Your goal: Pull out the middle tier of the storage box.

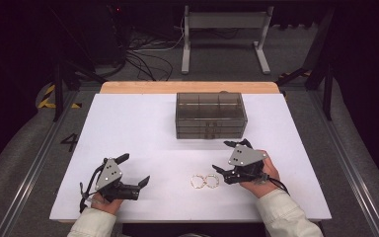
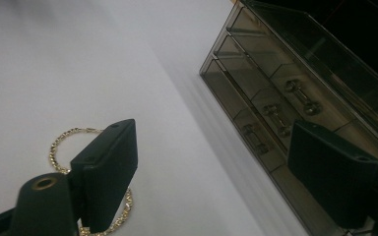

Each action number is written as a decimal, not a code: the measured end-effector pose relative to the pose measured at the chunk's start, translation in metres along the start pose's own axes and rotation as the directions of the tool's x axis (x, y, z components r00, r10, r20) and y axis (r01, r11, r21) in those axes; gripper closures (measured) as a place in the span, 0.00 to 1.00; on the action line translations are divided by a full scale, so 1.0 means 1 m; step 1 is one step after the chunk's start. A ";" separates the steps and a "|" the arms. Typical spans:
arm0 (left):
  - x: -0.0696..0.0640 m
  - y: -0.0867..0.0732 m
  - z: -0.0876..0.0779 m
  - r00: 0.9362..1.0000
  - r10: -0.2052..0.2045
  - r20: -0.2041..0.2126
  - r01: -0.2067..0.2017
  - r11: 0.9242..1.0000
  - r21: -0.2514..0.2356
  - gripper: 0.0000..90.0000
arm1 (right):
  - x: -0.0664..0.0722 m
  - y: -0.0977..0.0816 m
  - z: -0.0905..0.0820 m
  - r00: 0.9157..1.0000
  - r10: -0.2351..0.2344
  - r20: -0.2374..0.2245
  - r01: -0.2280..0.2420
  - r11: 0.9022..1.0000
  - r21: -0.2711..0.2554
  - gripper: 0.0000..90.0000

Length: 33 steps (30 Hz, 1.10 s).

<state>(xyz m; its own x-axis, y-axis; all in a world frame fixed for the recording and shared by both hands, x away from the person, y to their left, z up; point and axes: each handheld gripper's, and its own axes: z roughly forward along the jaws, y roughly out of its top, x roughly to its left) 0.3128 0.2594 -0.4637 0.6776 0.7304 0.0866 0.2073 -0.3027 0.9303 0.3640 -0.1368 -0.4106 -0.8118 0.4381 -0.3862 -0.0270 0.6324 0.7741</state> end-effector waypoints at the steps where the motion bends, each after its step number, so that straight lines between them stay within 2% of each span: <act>1: 0.000 0.000 0.000 1.000 0.001 -0.001 -0.001 1.000 0.001 0.00 | 0.001 0.002 0.001 0.999 -0.027 0.018 0.026 1.000 0.009 0.25; 6: 0.000 0.000 0.000 1.000 0.000 -0.001 0.000 1.000 0.001 0.00 | 0.003 0.007 0.002 0.996 -0.073 0.053 0.072 0.997 0.019 0.28; 10: 0.000 0.000 0.000 1.000 0.000 -0.001 0.000 1.000 0.001 0.00 | 0.001 0.009 0.002 0.998 -0.061 0.036 0.060 0.998 0.020 0.27; 14: 0.000 0.000 0.000 1.000 0.000 -0.001 0.000 1.000 0.001 0.00 | 0.002 0.012 0.002 0.996 -0.081 0.049 0.079 0.996 0.034 0.29; 15: 0.000 0.000 0.000 1.000 0.000 -0.001 0.000 1.000 0.001 0.00 | 0.003 0.014 0.002 0.992 -0.106 0.068 0.103 0.993 0.051 0.31; 16: 0.000 0.000 0.000 1.000 0.000 -0.001 0.000 1.000 0.001 0.00 | 0.003 0.014 0.002 0.992 -0.106 0.068 0.103 0.993 0.051 0.31; 17: 0.000 0.000 0.000 1.000 0.001 -0.002 -0.001 1.000 0.001 0.00 | 0.004 0.017 0.003 0.985 -0.133 0.110 0.125 0.989 0.076 0.35; 19: 0.000 0.000 0.000 1.000 0.003 -0.003 -0.003 1.000 0.001 0.01 | 0.004 0.019 0.004 0.979 -0.148 0.139 0.136 0.987 0.090 0.40; 20: 0.000 0.000 0.000 1.000 0.003 -0.003 -0.003 1.000 0.001 0.01 | 0.004 0.019 0.004 0.979 -0.148 0.139 0.136 0.987 0.090 0.40; 21: 0.000 0.000 0.000 1.000 0.003 -0.004 -0.003 1.000 0.001 0.01 | 0.005 0.021 0.004 0.969 -0.173 0.177 0.157 0.982 0.103 0.45; 22: 0.000 0.000 0.000 1.000 0.003 -0.004 -0.003 1.000 0.001 0.01 | 0.005 0.021 0.004 0.969 -0.173 0.177 0.157 0.982 0.103 0.45; 23: 0.000 0.000 0.000 1.000 0.003 -0.004 -0.003 1.000 0.002 0.00 | 0.008 0.023 0.006 0.953 -0.220 0.210 0.197 0.973 0.124 0.48; 25: 0.000 0.000 0.000 1.000 0.004 -0.005 -0.004 1.000 0.001 0.00 | 0.010 0.024 0.008 0.937 -0.259 0.236 0.230 0.962 0.145 0.49; 26: 0.000 0.000 0.000 1.000 0.004 -0.005 -0.004 1.000 0.001 0.01 | 0.010 0.024 0.008 0.937 -0.259 0.236 0.230 0.962 0.145 0.49; 27: 0.000 0.000 0.000 1.000 0.001 -0.002 -0.001 1.000 0.000 0.01 | 0.012 0.025 0.011 0.923 -0.292 0.250 0.258 0.953 0.162 0.50; 29: 0.000 0.000 0.000 1.000 0.002 -0.002 -0.002 1.000 0.001 0.01 | 0.012 0.025 0.013 0.913 -0.312 0.264 0.272 0.946 0.176 0.50; 31: 0.000 0.000 0.000 1.000 0.004 -0.002 -0.004 1.000 0.001 0.01 | 0.013 0.025 0.016 0.907 -0.312 0.284 0.268 0.946 0.184 0.48; 33: 0.000 0.000 0.000 1.000 0.001 -0.001 -0.001 1.000 -0.001 0.01 | 0.013 0.024 0.019 0.893 -0.335 0.301 0.283 0.937 0.203 0.48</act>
<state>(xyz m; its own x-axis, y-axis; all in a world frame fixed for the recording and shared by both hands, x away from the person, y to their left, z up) 0.3127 0.2593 -0.4637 0.6768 0.7309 0.0883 0.2060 -0.3032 0.9304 0.3637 -0.1035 -0.4063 -0.5403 0.3713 -0.7551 -0.1366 0.8468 0.5141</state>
